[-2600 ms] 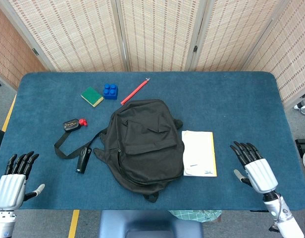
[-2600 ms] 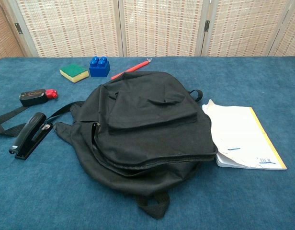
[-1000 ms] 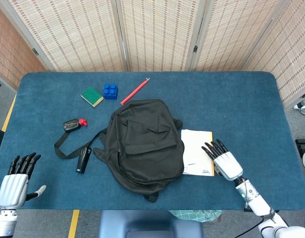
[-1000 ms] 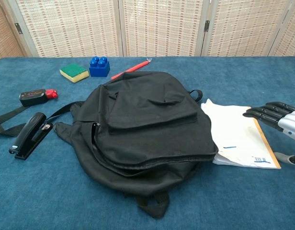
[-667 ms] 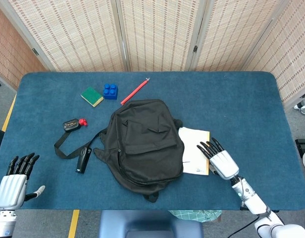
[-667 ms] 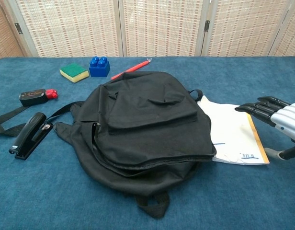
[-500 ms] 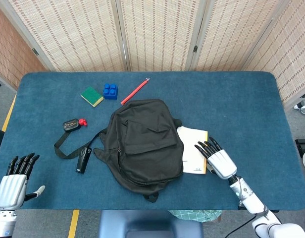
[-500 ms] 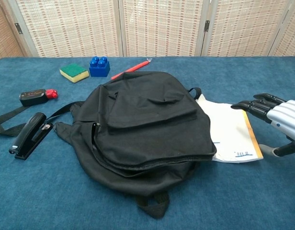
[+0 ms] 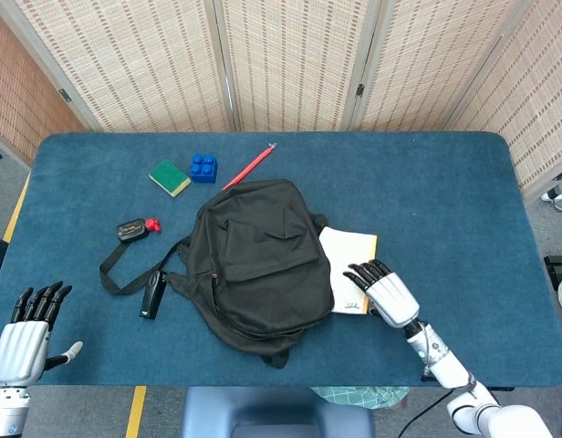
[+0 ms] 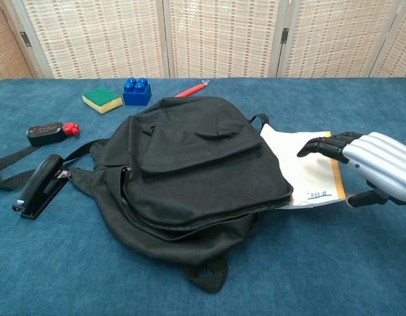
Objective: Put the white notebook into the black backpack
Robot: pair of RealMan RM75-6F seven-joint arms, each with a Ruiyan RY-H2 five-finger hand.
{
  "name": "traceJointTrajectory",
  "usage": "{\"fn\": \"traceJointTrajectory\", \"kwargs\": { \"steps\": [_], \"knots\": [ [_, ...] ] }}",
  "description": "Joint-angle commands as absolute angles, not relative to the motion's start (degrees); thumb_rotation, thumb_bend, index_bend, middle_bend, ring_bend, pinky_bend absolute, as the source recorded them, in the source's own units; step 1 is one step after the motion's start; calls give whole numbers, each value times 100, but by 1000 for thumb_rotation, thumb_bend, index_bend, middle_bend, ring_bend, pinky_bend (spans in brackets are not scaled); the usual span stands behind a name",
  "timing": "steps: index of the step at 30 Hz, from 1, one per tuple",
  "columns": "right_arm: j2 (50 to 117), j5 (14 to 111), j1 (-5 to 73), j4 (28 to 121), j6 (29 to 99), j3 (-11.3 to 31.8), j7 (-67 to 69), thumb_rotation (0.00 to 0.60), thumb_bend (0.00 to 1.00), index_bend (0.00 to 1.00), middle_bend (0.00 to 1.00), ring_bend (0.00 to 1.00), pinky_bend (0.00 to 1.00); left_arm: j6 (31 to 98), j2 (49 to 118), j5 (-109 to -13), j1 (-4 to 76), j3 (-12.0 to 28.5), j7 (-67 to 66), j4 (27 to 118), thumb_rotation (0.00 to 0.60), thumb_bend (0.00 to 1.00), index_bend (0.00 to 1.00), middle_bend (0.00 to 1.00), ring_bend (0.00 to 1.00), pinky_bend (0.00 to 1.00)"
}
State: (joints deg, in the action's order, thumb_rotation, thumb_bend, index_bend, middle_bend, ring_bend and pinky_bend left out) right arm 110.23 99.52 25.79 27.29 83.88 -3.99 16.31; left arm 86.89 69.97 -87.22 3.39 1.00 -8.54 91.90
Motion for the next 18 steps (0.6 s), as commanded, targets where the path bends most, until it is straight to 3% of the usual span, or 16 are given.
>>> {"fn": "traceJointTrajectory", "kwargs": {
  "steps": [1,11,18],
  "knots": [
    [11087,9998,2617,2671,8377,-449,1558,600,499,265,256,269,269,8688,6996,-8726,340,99,-852,9193,600,217,144,111,116,0],
    [11183,9935,2641,2714,8555,-384,1487,600,500,275,240,220,219,8704,6974,-8757,327,81,-784,9206,600,217,144,110,116,0],
    [11159,9869,2632,2874,8605,-337,1514,600,499,369,219,215,207,8653,6982,-8756,358,86,-815,9223,600,217,146,111,116,0]
  ]
}}
